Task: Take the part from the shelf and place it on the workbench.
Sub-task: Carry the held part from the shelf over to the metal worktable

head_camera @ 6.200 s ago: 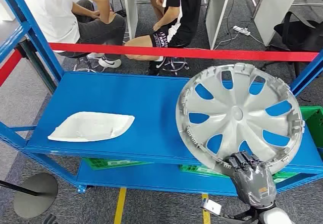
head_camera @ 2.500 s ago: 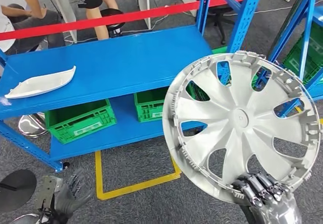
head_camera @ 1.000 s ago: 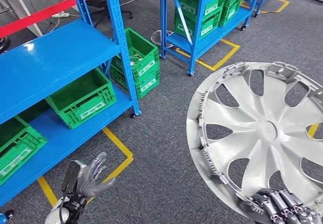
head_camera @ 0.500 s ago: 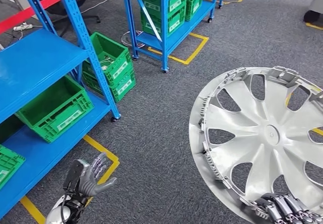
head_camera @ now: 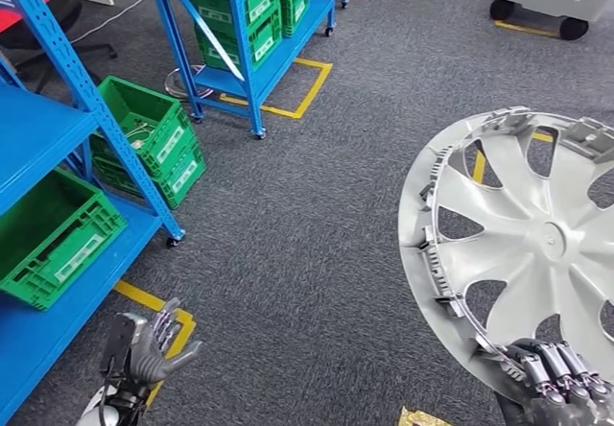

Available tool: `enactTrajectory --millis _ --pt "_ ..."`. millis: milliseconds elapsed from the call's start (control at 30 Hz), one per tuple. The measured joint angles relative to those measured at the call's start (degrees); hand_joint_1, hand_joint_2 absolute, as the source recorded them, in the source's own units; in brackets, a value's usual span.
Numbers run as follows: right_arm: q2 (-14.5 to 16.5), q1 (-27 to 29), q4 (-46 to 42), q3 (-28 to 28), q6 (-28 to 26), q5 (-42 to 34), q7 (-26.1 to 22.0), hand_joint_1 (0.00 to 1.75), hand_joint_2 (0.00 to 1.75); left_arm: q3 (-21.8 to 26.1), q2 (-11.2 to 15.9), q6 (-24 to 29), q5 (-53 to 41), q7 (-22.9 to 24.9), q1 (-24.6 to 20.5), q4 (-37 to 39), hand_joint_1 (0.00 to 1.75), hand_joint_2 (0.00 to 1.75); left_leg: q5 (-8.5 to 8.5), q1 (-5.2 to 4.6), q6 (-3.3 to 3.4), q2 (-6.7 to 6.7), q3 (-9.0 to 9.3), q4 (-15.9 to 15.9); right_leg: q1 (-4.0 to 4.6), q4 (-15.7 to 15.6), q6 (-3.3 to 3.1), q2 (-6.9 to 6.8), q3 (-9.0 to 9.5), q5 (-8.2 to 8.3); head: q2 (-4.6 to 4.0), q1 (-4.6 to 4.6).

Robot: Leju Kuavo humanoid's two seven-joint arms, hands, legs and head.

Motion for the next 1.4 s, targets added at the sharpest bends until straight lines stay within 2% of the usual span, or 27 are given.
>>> enactTrajectory --millis 33,100,167,233,267,300,367,433,467,533,600,667,733,767,800,833,900,933,1000,1033,1067,1100,1200,1267,1300,1333,1400 --pt "-0.27 -0.50 0.26 0.27 0.00 0.00 0.70 1.75 1.75 0.44 -0.05 0.26 0.29 0.02 0.30 -0.25 0.00 1.75 0.20 0.02 0.34 0.65 0.02 -0.13 -0.09 -0.11 0.33 0.29 -0.29 0.18 0.00 -0.02" --pt "-0.43 -1.24 0.87 0.61 0.00 0.01 2.03 1.75 1.75 1.54 -0.14 1.03 0.75 0.00 1.00 -1.01 0.00 1.75 0.63 0.16 1.03 1.94 0.11 -0.50 0.06 1.72 0.87 -2.08 -1.48 -1.04 0.00 0.23" --pt "-0.43 -1.95 1.50 0.89 0.00 0.02 3.44 1.75 1.75 2.93 -0.14 2.09 0.73 -0.01 2.32 -1.94 0.00 1.75 0.74 0.13 1.40 3.29 0.16 -0.63 0.17 7.97 1.29 -6.03 -4.28 -4.77 0.00 0.50" --pt "-0.43 -2.61 2.10 1.14 0.00 0.02 5.31 1.75 1.75 4.47 -0.12 2.78 0.52 -0.01 3.98 -2.77 0.00 1.75 0.67 -0.01 1.49 4.81 0.19 -0.59 0.02 14.85 1.65 -7.57 -7.16 -7.86 0.00 0.55" --pt "-0.46 -2.89 2.38 1.25 0.00 0.02 6.30 1.75 1.75 5.17 -0.15 2.91 0.51 -0.01 4.64 -3.12 0.00 1.75 0.62 -0.03 1.46 5.54 0.21 -0.58 -0.01 16.07 1.75 -7.83 -7.49 -8.02 0.00 0.55" --pt "-0.50 -3.19 2.70 1.36 0.01 -0.02 7.30 1.75 1.75 5.87 -0.25 2.94 0.51 -0.01 5.18 -3.48 0.00 1.75 0.55 -0.04 1.39 6.22 0.29 -0.57 -0.03 14.83 1.79 -8.07 -6.54 -7.08 0.00 0.56" --pt "-0.76 -4.08 3.35 1.69 0.01 -0.09 8.61 1.75 1.75 7.22 -0.56 2.96 0.56 -0.01 6.03 -4.21 0.00 1.75 0.28 -0.12 1.00 7.46 0.64 -0.53 0.01 7.14 1.71 -9.66 -1.95 -3.94 0.00 0.58" --pt "-1.24 -5.46 4.22 2.23 0.02 -0.21 9.32 1.75 1.75 8.93 -0.81 2.93 0.71 -0.05 6.81 -4.94 0.00 1.75 -0.13 -0.44 0.43 8.56 0.99 -0.43 0.10 1.11 1.15 -11.16 1.71 -2.16 0.00 0.46" --pt "-1.46 -6.19 4.68 2.54 0.02 -0.31 9.53 1.75 1.75 9.77 -0.95 2.86 0.80 -0.09 7.15 -5.27 0.00 1.75 -0.25 -0.59 0.20 9.06 1.14 -0.40 0.18 0.26 0.77 -11.28 2.19 -2.08 0.00 0.40" --pt "-1.69 -7.38 5.58 3.25 0.02 -0.54 9.73 1.75 1.75 11.37 -1.37 2.64 0.93 -0.16 7.72 -5.98 0.00 1.75 -0.40 -0.56 -0.24 9.91 1.31 -0.43 0.28 0.32 -0.05 -9.95 2.01 -1.89 0.00 0.32" --pt "-1.80 -8.30 6.26 3.85 0.02 -0.69 9.72 1.75 1.75 12.49 -1.80 2.44 0.95 -0.21 8.22 -6.61 0.00 1.75 -1.68 -0.31 -0.82 8.21 0.81 0.90 0.19 0.24 -0.76 -8.84 1.76 -1.63 0.00 0.32" --pt "-1.94 -9.21 6.84 4.33 0.02 -0.79 9.70 1.75 1.75 13.37 -1.99 2.34 0.95 -0.27 8.70 -7.01 0.00 1.75 -5.18 -0.20 -1.15 5.12 -1.82 6.69 0.06 0.17 -1.28 -7.74 1.57 -1.39 0.00 0.28" --pt "-2.02 -9.86 7.42 4.68 0.02 -0.83 9.69 1.75 1.75 14.04 -2.10 2.33 0.95 -0.29 9.24 -7.13 0.00 1.75 -8.40 -0.21 -1.08 3.93 -5.76 14.52 0.11 0.18 -1.54 -6.39 1.33 -1.28 0.00 0.27" --pt "-2.03 -10.02 7.67 4.79 0.02 -0.83 9.69 1.75 1.75 14.31 -2.16 2.33 0.95 -0.29 9.45 -7.14 0.00 1.75 -8.57 -0.21 -0.99 3.78 -6.96 16.56 0.14 0.18 -1.58 -5.65 1.25 -1.23 0.00 0.28" --pt "-2.03 -10.11 7.94 4.90 0.02 -0.83 9.69 1.75 1.75 14.53 -2.23 2.33 0.95 -0.29 9.59 -7.17 0.00 1.75 -7.52 -0.20 -0.87 3.68 -7.07 16.30 0.16 0.19 -1.57 -4.88 1.23 -1.18 0.00 0.28" --pt "-2.05 -10.17 8.17 5.00 0.02 -0.83 9.68 1.75 1.75 14.72 -2.29 2.33 0.95 -0.29 9.66 -7.25 0.00 1.75 -5.54 -0.19 -0.72 3.40 -6.09 13.82 0.14 0.19 -1.50 -4.12 1.24 -1.12 0.00 0.28" --pt "-2.09 -10.29 8.56 5.18 0.02 -0.83 9.68 1.75 1.75 14.95 -2.37 2.33 0.95 -0.29 9.70 -7.46 0.00 1.75 -1.37 0.00 -0.40 0.81 -2.52 5.82 0.12 0.26 -1.18 -2.68 1.18 -0.96 0.00 0.28" --pt "-2.14 -10.39 8.73 5.25 0.02 -0.83 9.69 1.75 1.75 15.02 -2.40 2.33 0.95 -0.29 9.73 -7.54 0.00 1.75 -0.23 0.13 -0.34 -0.50 -1.18 2.71 0.12 0.33 -0.94 -2.04 1.01 -0.83 0.00 0.31" --pt "-2.26 -10.57 9.02 5.35 0.02 -0.84 9.70 1.75 1.75 15.11 -2.48 2.33 0.95 -0.31 9.79 -7.67 0.00 1.75 0.19 0.14 -0.18 -1.61 -0.22 0.24 -0.02 0.24 -0.22 -0.68 0.51 -0.46 0.00 0.34" --pt "-2.31 -10.61 9.16 5.42 0.02 -0.85 9.71 1.75 1.75 15.15 -2.56 2.32 0.95 -0.31 9.78 -7.76 0.00 1.75 0.34 0.09 0.02 -0.82 -0.24 0.10 -0.19 0.05 0.20 0.00 0.21 -0.20 0.00 0.34" --pt "-2.36 -10.59 9.28 5.51 0.02 -0.86 9.71 1.75 1.75 15.20 -2.64 2.31 0.95 -0.32 9.73 -7.88 0.00 1.75 0.53 0.06 0.36 -0.09 -0.18 -0.09 -0.25 0.12 0.53 -0.19 -0.13 -0.15 0.00 0.34" --pt "-2.42 -10.62 9.41 5.64 0.01 -0.87 9.69 1.75 1.75 15.26 -2.72 2.29 0.95 -0.32 9.70 -8.02 0.00 1.75 0.70 0.10 0.71 0.65 -0.12 -0.29 -0.19 0.81 0.80 -1.42 -0.67 -0.59 0.00 0.48" --pt "-2.63 -11.02 9.65 6.08 0.00 -1.01 9.51 1.75 1.75 15.57 -2.84 2.19 0.95 -0.34 9.99 -8.24 0.00 1.75 0.82 0.03 1.41 3.00 -0.01 -0.54 0.10 9.08 1.38 -6.86 -4.59 -5.21 0.00 0.84" --pt "-2.67 -11.43 9.95 6.39 0.01 -1.49 9.02 1.75 1.75 16.05 -2.91 2.10 0.95 -0.34 10.39 -8.27 0.00 1.75 0.76 -0.07 1.49 4.68 0.00 -0.52 0.01 15.35 1.69 -7.77 -7.25 -7.77 0.00 0.83" --pt "-2.67 -11.83 10.20 6.58 0.02 -1.98 8.54 1.75 1.75 16.41 -3.02 2.06 0.95 -0.34 10.62 -8.35 0.00 1.75 0.71 -0.08 1.45 5.54 0.02 -0.50 -0.02 16.08 1.80 -7.89 -7.36 -7.71 0.00 0.84" --pt "-2.68 -12.43 10.54 6.78 0.06 -2.62 7.90 1.75 1.75 16.84 -3.21 2.00 0.95 -0.34 10.92 -8.56 0.00 1.75 0.64 -0.08 1.35 6.33 0.08 -0.48 -0.04 14.45 1.85 -8.10 -6.24 -6.62 0.00 0.84" --pt "-2.67 -14.02 11.25 7.19 0.21 -4.11 6.24 1.75 1.75 18.08 -3.83 1.68 0.80 -0.32 11.68 -9.38 0.00 1.75 0.37 -0.13 0.93 7.74 0.38 -0.39 0.03 6.89 1.82 -9.81 -1.71 -3.64 0.00 0.83"
